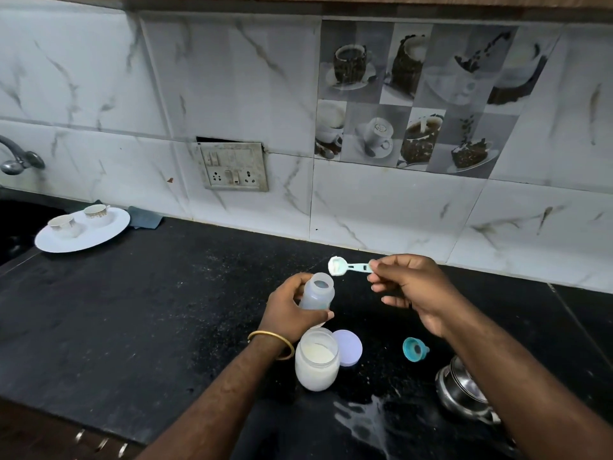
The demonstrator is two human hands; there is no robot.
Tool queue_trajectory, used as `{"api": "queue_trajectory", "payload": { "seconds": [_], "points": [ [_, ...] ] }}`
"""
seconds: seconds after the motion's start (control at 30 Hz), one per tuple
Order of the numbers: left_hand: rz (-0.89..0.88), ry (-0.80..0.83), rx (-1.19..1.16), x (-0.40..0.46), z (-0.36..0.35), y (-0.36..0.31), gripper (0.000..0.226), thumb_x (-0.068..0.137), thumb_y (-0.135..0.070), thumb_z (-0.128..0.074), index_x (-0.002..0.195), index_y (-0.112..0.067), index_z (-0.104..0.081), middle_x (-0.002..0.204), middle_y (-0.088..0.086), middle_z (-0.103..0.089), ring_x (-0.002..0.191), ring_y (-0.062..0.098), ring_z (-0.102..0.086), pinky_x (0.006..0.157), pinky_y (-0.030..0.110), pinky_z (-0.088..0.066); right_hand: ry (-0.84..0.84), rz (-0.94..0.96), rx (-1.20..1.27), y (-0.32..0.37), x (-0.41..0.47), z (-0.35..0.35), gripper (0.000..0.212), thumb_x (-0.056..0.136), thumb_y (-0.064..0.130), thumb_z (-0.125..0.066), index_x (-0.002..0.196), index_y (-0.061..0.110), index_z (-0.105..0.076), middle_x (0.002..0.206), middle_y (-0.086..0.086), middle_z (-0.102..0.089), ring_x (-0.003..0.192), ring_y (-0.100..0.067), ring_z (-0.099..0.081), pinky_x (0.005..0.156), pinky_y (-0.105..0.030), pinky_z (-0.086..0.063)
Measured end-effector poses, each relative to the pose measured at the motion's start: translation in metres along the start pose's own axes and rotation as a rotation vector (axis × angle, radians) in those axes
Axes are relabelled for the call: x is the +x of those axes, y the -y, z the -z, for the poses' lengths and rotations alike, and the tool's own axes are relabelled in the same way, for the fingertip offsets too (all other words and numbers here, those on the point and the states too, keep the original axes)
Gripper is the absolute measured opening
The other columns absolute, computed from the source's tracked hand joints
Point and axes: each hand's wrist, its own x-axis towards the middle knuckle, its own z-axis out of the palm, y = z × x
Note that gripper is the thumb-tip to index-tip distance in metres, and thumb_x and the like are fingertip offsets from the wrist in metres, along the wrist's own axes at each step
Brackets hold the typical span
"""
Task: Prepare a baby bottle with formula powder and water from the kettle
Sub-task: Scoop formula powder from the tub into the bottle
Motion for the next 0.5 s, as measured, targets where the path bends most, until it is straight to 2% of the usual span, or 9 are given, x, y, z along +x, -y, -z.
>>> {"api": "queue_trajectory", "payload": {
  "seconds": [0.2,0.33,0.43,0.5],
  "points": [
    [0.007,0.002,-0.037,0.001,-0.004,-0.004,0.058,0.058,-0.014,-0.092,0.107,-0.028,-0.065,0.104,-0.008,-0.071,0.097,0.014,-0.067,0.084,0.028,-0.057,-0.093,0.217,-0.132,-0.012,-0.002,-0.013,0.011,0.092,0.018,-0.07,0.084,0.019,-0.076,0.078,0.0,-0.078,0.073,-0.01,-0.067,0.066,-0.025,-0.05],
    [0.015,0.008,-0.058,0.001,-0.005,-0.004,0.058,0.057,-0.014,-0.093,0.106,-0.029,-0.065,0.102,-0.007,-0.072,0.096,0.016,-0.068,0.084,0.032,-0.058,-0.156,0.431,-0.297,-0.019,-0.004,-0.017,0.012,0.091,0.02,-0.071,0.081,0.023,-0.078,0.075,-0.002,-0.076,0.067,-0.013,-0.061,0.066,-0.033,-0.051],
    [0.017,0.009,-0.07,0.002,-0.007,-0.005,0.057,0.056,-0.015,-0.093,0.102,-0.032,-0.065,0.101,-0.007,-0.072,0.097,0.018,-0.068,0.085,0.034,-0.058,-0.19,0.7,-0.596,-0.023,-0.01,-0.02,0.008,0.092,0.021,-0.071,0.092,0.023,-0.078,0.078,0.01,-0.075,0.07,-0.008,-0.064,0.067,-0.031,-0.052],
    [0.012,0.003,-0.074,0.002,-0.008,-0.005,0.056,0.056,-0.015,-0.093,0.099,-0.037,-0.065,0.101,-0.008,-0.071,0.097,0.017,-0.068,0.086,0.036,-0.058,-0.216,0.901,-0.888,-0.03,-0.01,-0.02,0.009,0.091,0.022,-0.071,0.098,0.022,-0.077,0.086,0.009,-0.077,0.079,-0.017,-0.068,0.07,-0.036,-0.055]
  ]
}}
